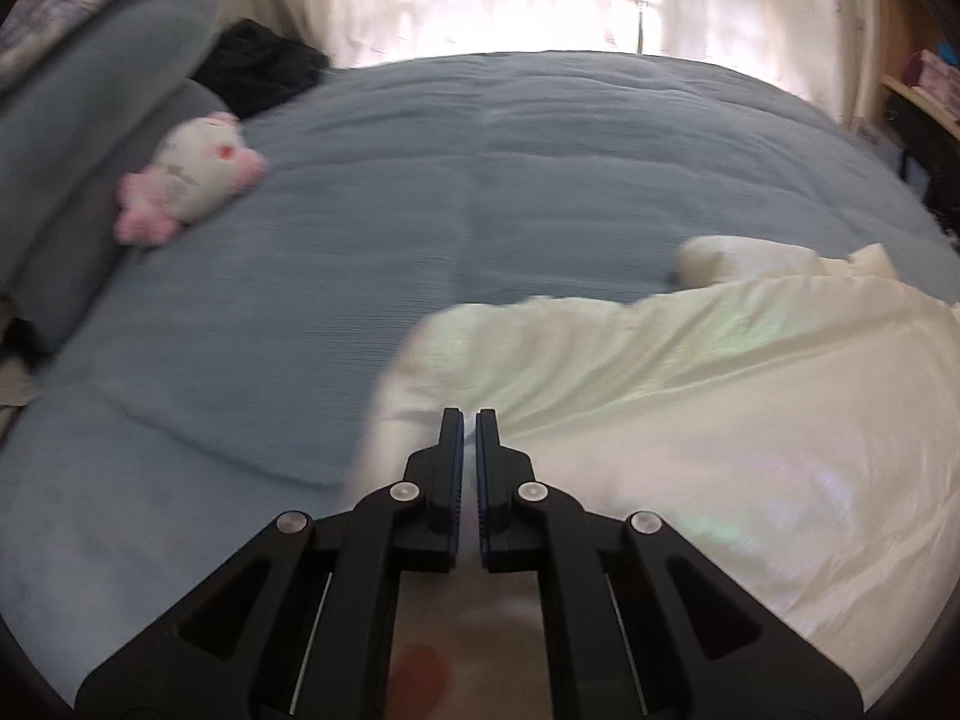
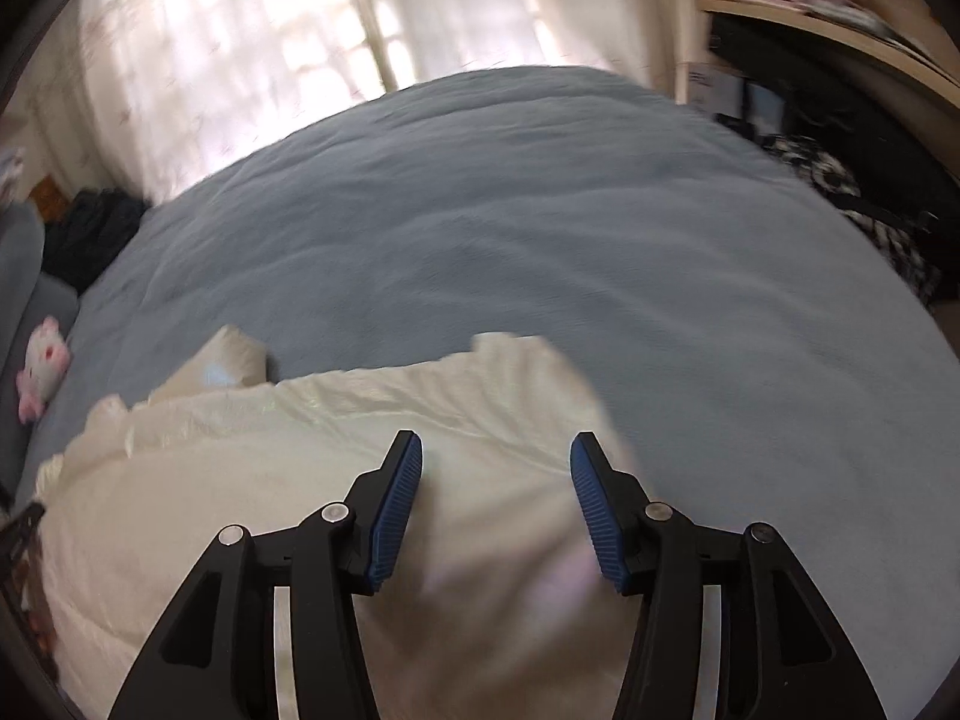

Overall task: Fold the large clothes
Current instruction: 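Release the jacket and pull both grippers back above the folded bundle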

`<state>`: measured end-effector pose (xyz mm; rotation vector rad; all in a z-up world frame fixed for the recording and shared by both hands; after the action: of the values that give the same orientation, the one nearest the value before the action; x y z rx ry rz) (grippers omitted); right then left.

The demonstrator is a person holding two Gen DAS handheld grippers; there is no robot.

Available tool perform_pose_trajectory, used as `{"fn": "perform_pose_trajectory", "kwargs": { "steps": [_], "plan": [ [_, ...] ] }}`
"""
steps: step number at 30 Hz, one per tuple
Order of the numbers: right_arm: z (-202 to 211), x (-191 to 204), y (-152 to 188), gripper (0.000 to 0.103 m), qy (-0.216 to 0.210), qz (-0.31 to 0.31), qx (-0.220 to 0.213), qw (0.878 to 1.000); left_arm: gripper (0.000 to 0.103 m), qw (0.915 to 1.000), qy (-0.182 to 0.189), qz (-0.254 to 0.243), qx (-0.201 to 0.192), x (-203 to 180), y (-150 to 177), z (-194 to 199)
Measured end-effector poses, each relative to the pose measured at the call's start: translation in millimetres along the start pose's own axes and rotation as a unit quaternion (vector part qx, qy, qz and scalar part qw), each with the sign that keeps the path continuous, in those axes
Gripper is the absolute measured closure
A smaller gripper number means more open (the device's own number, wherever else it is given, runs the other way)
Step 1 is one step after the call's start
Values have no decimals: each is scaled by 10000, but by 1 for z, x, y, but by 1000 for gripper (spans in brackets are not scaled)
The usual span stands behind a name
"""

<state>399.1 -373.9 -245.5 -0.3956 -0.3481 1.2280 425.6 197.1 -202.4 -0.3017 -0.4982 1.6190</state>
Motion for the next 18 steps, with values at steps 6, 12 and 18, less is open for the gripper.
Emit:
{"fn": "perform_pose_trajectory", "kwargs": {
  "steps": [6,12,18],
  "plan": [
    [59,-20,11,33,-13,-331,-412,9986,101,9991,-101,398,-127,34,7,45],
    [107,-7,36,33,-72,-188,-545,9983,56,9979,76,595,-245,51,21,93],
    [145,18,70,32,-197,11,-539,9984,43,9967,304,700,-291,60,47,133]
  ]
}}
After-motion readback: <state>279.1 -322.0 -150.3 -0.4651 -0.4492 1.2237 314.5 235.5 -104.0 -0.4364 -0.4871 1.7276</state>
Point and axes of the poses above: each gripper's, at about its wrist camera, not at the fingertips, and z roughly against the way its jaws point, x to its left, y to its underside, the point moved 4 cm from there along -z, roughly the way its jaws point, and after that the axes turned 10 degrees about x, right-handed, at the moved point
